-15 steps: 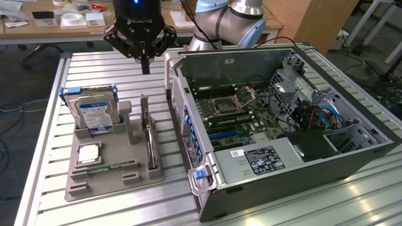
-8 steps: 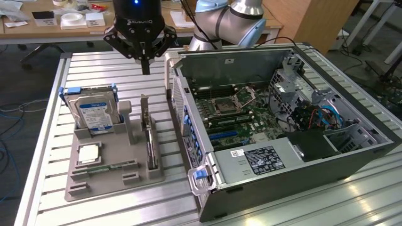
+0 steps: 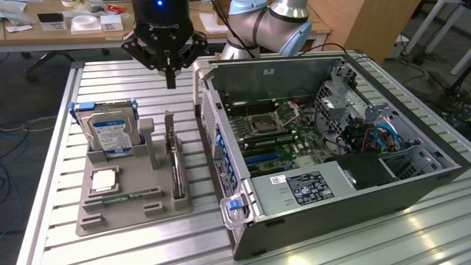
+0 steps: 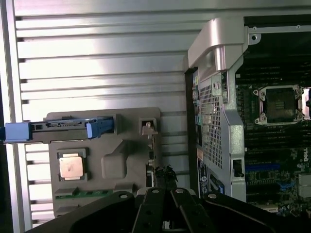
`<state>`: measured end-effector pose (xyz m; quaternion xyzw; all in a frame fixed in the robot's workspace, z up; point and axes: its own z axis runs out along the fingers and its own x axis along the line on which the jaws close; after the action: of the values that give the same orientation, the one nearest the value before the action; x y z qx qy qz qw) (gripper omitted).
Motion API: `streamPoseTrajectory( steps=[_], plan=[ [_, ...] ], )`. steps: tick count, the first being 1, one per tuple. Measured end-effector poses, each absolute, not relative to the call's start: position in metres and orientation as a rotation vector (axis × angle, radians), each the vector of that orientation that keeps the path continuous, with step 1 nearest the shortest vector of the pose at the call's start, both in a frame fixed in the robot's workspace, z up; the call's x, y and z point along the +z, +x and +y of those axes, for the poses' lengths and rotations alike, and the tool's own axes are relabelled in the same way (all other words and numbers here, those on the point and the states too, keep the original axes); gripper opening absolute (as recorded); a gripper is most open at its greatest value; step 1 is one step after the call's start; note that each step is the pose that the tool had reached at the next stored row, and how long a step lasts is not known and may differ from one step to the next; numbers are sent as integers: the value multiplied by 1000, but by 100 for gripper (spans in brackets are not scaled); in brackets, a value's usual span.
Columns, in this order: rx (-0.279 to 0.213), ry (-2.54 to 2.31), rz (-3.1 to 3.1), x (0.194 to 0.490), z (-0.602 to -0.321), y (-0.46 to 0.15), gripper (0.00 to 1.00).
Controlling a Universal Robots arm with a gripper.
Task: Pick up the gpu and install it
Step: 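Reach for the gpu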
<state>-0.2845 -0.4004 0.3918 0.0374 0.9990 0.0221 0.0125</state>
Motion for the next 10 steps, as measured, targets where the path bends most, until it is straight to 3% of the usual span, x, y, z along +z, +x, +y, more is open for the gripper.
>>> streamPoseTrajectory(
  steps=[10],
  plan=[
    [69,117,3114,392,-402,-285,11]
  ],
)
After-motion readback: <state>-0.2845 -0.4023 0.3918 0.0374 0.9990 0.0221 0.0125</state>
